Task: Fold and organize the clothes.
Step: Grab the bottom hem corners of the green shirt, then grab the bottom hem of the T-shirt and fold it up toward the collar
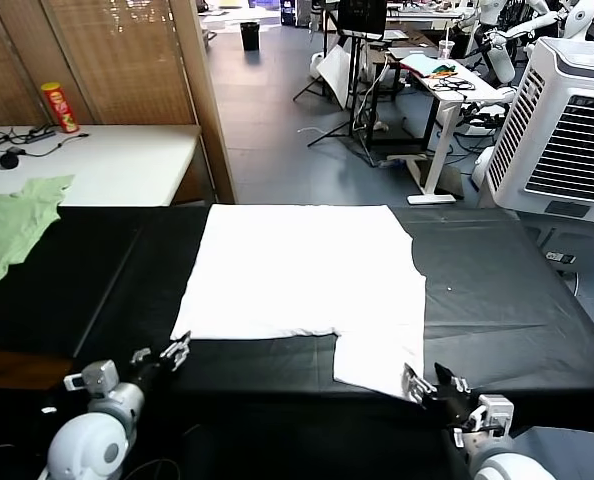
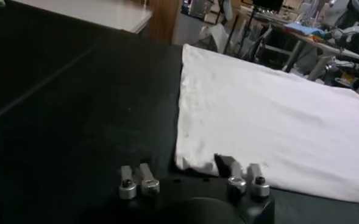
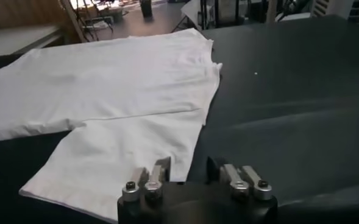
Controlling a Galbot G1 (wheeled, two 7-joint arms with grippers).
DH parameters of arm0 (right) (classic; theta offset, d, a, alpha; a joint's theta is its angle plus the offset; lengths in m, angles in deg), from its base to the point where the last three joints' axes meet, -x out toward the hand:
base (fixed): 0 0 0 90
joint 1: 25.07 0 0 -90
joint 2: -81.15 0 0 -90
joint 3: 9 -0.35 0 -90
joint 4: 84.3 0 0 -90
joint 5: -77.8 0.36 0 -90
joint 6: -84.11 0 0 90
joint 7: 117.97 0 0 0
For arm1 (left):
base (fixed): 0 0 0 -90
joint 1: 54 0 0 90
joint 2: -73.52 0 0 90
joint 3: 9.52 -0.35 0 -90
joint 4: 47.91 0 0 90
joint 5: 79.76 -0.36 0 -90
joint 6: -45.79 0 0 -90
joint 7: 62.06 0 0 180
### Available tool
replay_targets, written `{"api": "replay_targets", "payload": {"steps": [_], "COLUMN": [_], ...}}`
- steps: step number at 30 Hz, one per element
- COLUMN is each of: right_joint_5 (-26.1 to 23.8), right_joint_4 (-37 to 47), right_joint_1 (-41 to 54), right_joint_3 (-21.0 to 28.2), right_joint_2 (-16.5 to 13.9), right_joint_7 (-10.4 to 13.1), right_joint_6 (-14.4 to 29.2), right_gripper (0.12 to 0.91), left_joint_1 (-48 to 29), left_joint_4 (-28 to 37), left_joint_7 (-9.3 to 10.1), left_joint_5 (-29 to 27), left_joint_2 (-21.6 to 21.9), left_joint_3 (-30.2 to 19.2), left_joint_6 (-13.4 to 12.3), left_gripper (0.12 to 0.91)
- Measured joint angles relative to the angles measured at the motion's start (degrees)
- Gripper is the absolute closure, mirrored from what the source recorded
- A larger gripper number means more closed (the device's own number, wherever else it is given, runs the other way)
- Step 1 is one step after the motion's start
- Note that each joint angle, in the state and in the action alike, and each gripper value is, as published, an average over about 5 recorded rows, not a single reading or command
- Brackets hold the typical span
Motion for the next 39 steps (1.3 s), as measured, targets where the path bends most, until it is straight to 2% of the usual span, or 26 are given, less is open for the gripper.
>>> {"api": "replay_targets", "payload": {"steps": [3, 6, 13, 17, 20, 27, 32, 35, 39], "right_joint_5": [0.0, -0.1, -1.0, -1.5, -1.9, -1.2, 1.1, 2.1, 2.7], "right_joint_4": [-1.0, -2.2, -7.2, -10.2, -11.9, -12.7, -9.8, -6.1, -0.8], "right_joint_1": [-0.4, -1.1, -5.2, -8.2, -10.1, -9.9, -5.3, -0.8, 6.1], "right_joint_3": [0.0, -0.3, -1.2, -0.8, -0.4, -1.4, -1.4, -0.7, 0.4], "right_joint_2": [0.2, 0.6, 1.1, 1.5, 1.6, 0.8, -0.8, -2.4, -4.5], "right_joint_7": [1.1, 2.4, 4.6, 6.1, 6.3, 5.8, 3.4, 2.9, 2.9], "right_joint_6": [0.0, -0.5, -2.1, -2.9, -3.0, -3.1, 0.8, 3.1, 4.4], "right_gripper": [0.904, 0.904, 0.904, 0.904, 0.904, 0.904, 0.904, 0.904, 0.904], "left_joint_1": [0.1, 0.3, 1.7, 4.4, 7.5, 15.6, 16.7, 15.0, 10.9], "left_joint_4": [0.0, -0.5, -2.8, -4.9, -6.6, -11.1, -12.5, -12.2, -10.9], "left_joint_7": [-0.04, -0.12, 0.28, 0.5, 0.59, 1.33, 1.42, 0.43, -1.82], "left_joint_5": [0.0, -0.2, -1.7, -3.2, -3.5, -3.2, -4.7, -5.8, -8.3], "left_joint_2": [0.0, 0.0, 0.5, 0.6, 0.3, -0.9, -2.0, -2.8, -3.7], "left_joint_3": [0.0, -0.1, 0.0, 1.2, 2.6, 6.6, 7.8, 7.4, 5.9], "left_joint_6": [0.0, -0.1, 0.0, 0.1, -0.4, -1.8, -2.6, -4.0, -6.3], "left_gripper": [0.846, 0.903, 0.902, 0.902, 0.902, 0.902, 0.902, 0.902, 0.902]}}
